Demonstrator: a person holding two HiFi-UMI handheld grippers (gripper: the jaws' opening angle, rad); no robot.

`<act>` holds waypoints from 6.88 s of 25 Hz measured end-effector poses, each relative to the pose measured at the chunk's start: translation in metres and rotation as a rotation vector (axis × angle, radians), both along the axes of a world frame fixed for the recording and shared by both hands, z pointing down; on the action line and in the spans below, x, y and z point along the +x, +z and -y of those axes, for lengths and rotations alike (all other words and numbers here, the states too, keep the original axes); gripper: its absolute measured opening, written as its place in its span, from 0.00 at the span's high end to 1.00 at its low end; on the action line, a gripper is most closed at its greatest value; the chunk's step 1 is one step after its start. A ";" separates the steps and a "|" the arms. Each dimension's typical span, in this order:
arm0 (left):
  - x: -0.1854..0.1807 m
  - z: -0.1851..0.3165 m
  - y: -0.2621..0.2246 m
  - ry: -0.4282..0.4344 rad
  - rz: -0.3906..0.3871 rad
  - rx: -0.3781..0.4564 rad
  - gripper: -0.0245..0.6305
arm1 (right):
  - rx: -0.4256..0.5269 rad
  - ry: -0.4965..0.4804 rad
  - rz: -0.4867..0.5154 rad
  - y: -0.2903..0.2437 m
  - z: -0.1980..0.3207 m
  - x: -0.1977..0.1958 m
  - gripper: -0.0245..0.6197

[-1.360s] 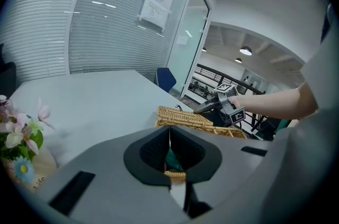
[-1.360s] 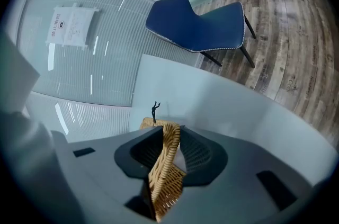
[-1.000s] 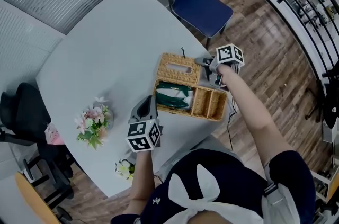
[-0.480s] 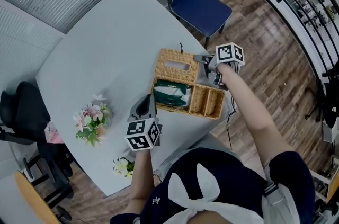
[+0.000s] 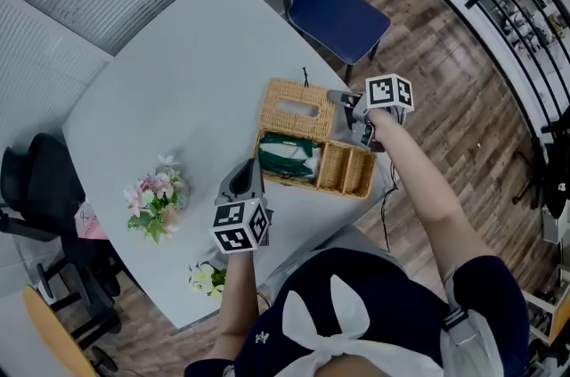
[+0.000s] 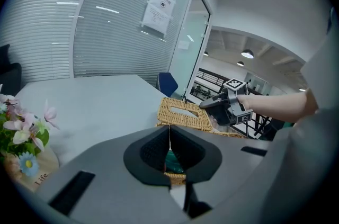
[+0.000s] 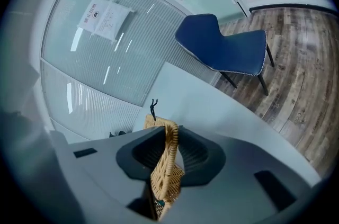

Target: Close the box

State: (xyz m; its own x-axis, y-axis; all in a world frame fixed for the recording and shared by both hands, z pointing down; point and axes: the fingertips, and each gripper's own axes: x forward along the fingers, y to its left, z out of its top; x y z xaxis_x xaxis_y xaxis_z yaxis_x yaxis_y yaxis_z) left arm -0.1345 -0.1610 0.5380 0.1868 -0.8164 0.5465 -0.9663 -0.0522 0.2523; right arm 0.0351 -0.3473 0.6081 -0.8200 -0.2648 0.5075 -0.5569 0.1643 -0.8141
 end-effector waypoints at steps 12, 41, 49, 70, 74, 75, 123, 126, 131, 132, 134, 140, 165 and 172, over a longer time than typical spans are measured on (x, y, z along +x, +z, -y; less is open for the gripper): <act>0.005 -0.005 -0.005 0.008 0.004 0.014 0.93 | 0.099 -0.043 0.004 -0.022 -0.003 -0.003 0.85; 0.015 -0.025 -0.017 0.023 0.016 0.046 0.93 | 0.239 -0.066 -0.003 -0.056 -0.021 -0.004 0.86; 0.016 -0.032 -0.019 0.019 0.012 0.052 0.93 | 0.276 -0.078 -0.010 -0.064 -0.027 -0.005 0.86; 0.015 -0.050 -0.030 0.032 0.019 0.072 0.93 | 0.443 -0.132 -0.129 -0.079 -0.046 -0.005 0.87; 0.014 -0.052 -0.030 0.039 0.019 0.074 0.93 | 0.478 -0.142 -0.153 -0.081 -0.049 -0.006 0.87; 0.014 -0.053 -0.030 0.041 0.019 0.074 0.93 | 0.487 -0.146 -0.158 -0.082 -0.050 -0.007 0.87; 0.019 -0.073 -0.048 0.198 0.022 0.065 0.93 | 0.611 -0.147 -0.314 -0.096 -0.094 -0.012 0.85; 0.020 -0.074 -0.048 0.201 0.021 0.065 0.93 | 0.619 -0.154 -0.325 -0.096 -0.097 -0.012 0.85; 0.023 -0.073 -0.049 0.209 0.019 0.066 0.93 | 0.629 -0.169 -0.331 -0.097 -0.102 -0.014 0.84; 0.023 -0.072 -0.050 0.210 0.018 0.068 0.93 | 0.632 -0.173 -0.335 -0.097 -0.103 -0.014 0.84; 0.024 -0.072 -0.051 0.211 0.017 0.071 0.93 | 0.637 -0.177 -0.340 -0.098 -0.105 -0.015 0.84; 0.028 -0.075 -0.052 0.218 0.013 0.076 0.93 | 0.660 -0.179 -0.356 -0.097 -0.108 -0.014 0.84; 0.023 -0.087 -0.057 0.208 0.012 0.093 0.93 | 0.706 -0.225 -0.388 -0.097 -0.131 -0.014 0.83; 0.021 -0.091 -0.056 0.208 0.012 0.094 0.93 | 0.737 -0.254 -0.411 -0.095 -0.139 -0.017 0.83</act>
